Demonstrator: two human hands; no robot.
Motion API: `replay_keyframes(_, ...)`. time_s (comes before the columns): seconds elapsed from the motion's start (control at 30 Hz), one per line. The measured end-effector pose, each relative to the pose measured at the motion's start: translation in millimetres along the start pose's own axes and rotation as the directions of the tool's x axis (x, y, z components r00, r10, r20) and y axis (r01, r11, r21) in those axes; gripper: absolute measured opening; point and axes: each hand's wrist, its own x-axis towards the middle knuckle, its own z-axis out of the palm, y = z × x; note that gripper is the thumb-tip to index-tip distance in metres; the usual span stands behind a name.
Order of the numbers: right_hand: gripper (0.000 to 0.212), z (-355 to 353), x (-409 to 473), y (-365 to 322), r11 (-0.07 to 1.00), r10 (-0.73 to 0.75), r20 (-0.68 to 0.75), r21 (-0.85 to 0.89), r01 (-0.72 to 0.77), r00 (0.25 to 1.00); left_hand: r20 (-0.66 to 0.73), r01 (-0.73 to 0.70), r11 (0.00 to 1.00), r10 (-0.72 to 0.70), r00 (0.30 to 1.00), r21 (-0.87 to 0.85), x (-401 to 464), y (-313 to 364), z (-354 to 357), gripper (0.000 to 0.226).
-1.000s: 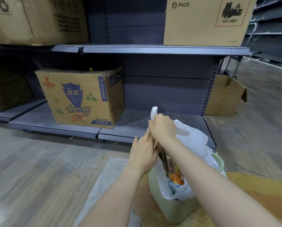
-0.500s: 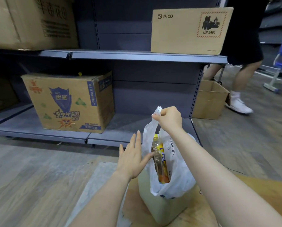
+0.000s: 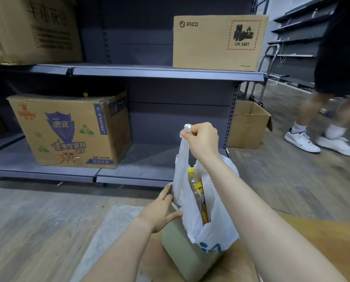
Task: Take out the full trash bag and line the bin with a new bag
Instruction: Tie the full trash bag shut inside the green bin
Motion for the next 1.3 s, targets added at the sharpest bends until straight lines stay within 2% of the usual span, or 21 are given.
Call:
replay_keyframes(0.17,0.058,3.8,-1.6,-2.4,1.0,-0.018,0.022,0.025,0.017,1.0,0.033,0.034,0.999,-0.034,0.999,-0.014,-3.1,-11.8,-4.6,0.071)
replay_keyframes(0.27,0.058,6.2,0.0,-5.6,0.999,-0.037,0.019,0.01,0.037,0.999,0.024,0.049,0.999,-0.049,0.999,-0.012,-1.2,-15.8,-3.6,0.057)
replay_keyframes(0.5,0.049,3.8,4.4,-10.4,0.994,-0.101,-0.057,0.024,0.103,0.993,0.016,0.065,0.998,-0.065,0.998,-0.023,5.0,-21.9,0.3,0.056)
replay_keyframes(0.6,0.055,-1.1,9.5,-18.7,0.986,-0.162,-0.094,0.026,0.166,0.982,0.024,0.087,0.995,-0.086,0.996,-0.046,3.2,-27.4,-0.4,0.052)
replay_keyframes(0.73,0.06,-3.3,12.2,-23.8,0.987,-0.157,-0.054,0.021,0.158,0.986,0.043,0.112,0.99,-0.109,0.993,-0.091,-2.4,-36.8,-0.6,0.051)
replay_keyframes(0.8,0.061,-3.9,11.9,-22.0,0.989,-0.144,-0.024,0.023,0.145,0.989,0.034,0.093,0.988,-0.09,0.995,-0.119,-4.8,-38.6,-0.3,0.054)
replay_keyframes(0.87,0.06,-4.1,11.1,-19.8,0.989,-0.142,0.015,0.032,0.142,0.99,0.022,0.087,0.987,-0.085,0.996,-0.136,-6.4,-36.6,-0.4,0.076)
replay_keyframes(0.93,0.06,-3.5,10.0,-18.2,0.99,-0.139,0.052,0.035,0.137,0.989,-0.061,0.109,0.981,-0.12,0.991,-0.157,-5.5,-32.6,-0.2,0.105)
replay_keyframes(1.03,0.061,-1.5,7.5,-16.4,0.991,-0.134,0.099,0.023,0.133,0.986,-0.307,0.073,0.952,-0.168,0.937,-0.298,-0.6,-18.4,-5.4,0.099)
replay_keyframes(1.13,0.061,-1.0,5.8,-15.5,0.989,-0.146,0.127,0.002,0.147,0.981,-0.396,0.031,0.872,-0.254,0.882,-0.489,8.9,6.4,-21.8,0.128)
replay_keyframes(1.23,0.061,-2.9,4.7,-16.3,0.986,-0.168,0.153,0.012,0.168,0.974,-0.436,-0.079,0.784,-0.256,0.863,-0.616,18.7,30.0,-38.8,0.126)
replay_keyframes(1.3,0.058,-4.0,3.4,-16.6,0.985,-0.174,0.176,0.034,0.17,0.969,-0.44,-0.107,0.75,-0.26,0.859,-0.653,25.2,41.1,-48.2,0.11)
